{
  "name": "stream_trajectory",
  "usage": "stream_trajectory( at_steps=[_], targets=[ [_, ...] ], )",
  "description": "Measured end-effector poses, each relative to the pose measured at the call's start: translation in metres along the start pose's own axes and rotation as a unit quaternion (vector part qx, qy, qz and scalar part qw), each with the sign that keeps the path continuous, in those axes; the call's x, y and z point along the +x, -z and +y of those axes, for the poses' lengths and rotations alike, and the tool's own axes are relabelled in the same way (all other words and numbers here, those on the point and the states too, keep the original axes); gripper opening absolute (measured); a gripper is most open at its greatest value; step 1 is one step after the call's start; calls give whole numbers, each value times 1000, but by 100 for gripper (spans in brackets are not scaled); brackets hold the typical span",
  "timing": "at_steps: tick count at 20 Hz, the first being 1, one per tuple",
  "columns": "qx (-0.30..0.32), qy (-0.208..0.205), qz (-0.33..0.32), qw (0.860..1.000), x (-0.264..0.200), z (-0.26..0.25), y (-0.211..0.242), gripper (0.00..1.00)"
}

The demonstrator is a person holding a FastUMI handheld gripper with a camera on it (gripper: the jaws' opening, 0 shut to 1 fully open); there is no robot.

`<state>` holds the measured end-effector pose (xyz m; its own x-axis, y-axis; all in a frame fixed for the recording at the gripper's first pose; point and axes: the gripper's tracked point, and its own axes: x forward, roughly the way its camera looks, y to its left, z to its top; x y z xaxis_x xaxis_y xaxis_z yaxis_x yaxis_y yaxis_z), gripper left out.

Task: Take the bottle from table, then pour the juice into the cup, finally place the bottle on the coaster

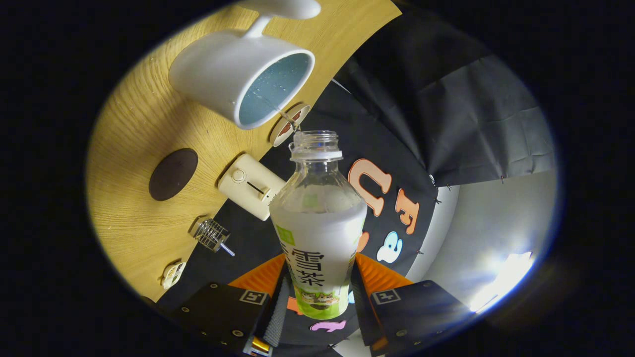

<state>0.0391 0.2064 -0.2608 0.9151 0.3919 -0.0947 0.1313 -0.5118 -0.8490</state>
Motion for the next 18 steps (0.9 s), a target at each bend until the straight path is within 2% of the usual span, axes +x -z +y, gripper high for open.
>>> stream_trajectory(
  at_steps=[10,18],
  targets=[
    [-33,21,-14,999,6,-16,-2,61],
    [-4,11,-4,1000,-2,-5,-4,62]
  ],
)
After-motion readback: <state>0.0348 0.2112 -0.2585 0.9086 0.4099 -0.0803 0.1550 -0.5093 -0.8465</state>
